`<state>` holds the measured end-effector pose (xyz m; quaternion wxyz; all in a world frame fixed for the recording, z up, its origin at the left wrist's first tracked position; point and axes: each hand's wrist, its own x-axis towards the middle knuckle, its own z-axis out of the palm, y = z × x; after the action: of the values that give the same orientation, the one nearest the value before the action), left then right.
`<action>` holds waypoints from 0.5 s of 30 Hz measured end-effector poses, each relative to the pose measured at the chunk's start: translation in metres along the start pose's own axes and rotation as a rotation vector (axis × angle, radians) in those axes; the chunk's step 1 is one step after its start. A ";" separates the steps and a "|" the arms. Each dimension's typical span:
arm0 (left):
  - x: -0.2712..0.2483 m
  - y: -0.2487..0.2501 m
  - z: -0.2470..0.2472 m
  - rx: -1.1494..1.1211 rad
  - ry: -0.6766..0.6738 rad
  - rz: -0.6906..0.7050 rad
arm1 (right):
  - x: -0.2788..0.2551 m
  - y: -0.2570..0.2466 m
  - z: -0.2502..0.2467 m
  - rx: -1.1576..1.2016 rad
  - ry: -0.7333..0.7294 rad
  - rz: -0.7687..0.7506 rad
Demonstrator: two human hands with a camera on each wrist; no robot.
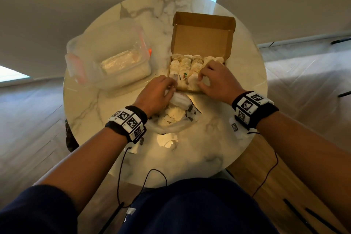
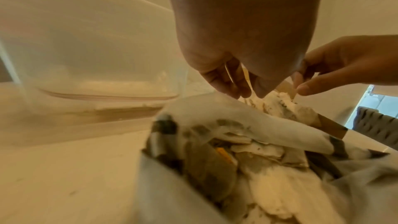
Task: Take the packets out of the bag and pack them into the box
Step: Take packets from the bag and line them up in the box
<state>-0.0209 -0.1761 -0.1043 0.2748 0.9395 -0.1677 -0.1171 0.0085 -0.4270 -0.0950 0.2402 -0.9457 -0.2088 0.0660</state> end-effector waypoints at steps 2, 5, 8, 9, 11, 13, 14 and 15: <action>-0.015 -0.017 -0.005 0.088 -0.006 -0.030 | -0.004 -0.019 0.006 0.069 -0.053 -0.050; -0.035 -0.036 -0.007 0.200 -0.085 -0.094 | -0.016 -0.043 0.020 0.017 -0.162 -0.124; -0.049 -0.045 -0.002 0.164 -0.149 -0.159 | -0.031 -0.058 0.036 -0.027 -0.219 -0.126; -0.052 -0.046 0.000 0.121 -0.143 -0.167 | -0.036 -0.062 0.042 -0.069 -0.231 -0.111; -0.056 -0.045 0.002 0.018 -0.137 -0.190 | -0.046 -0.065 0.053 -0.132 -0.249 -0.046; -0.059 -0.042 0.000 -0.065 -0.157 -0.206 | -0.054 -0.068 0.057 -0.100 -0.274 0.063; -0.060 -0.040 -0.002 -0.094 -0.166 -0.208 | -0.056 -0.069 0.057 -0.064 -0.289 0.110; -0.061 -0.039 -0.004 -0.110 -0.175 -0.199 | -0.058 -0.069 0.057 -0.033 -0.300 0.148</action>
<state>-0.0659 -0.1200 -0.1149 0.2974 0.9211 -0.0902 -0.2343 -0.0817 -0.3724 -0.1100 0.1854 -0.9418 -0.1734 0.2205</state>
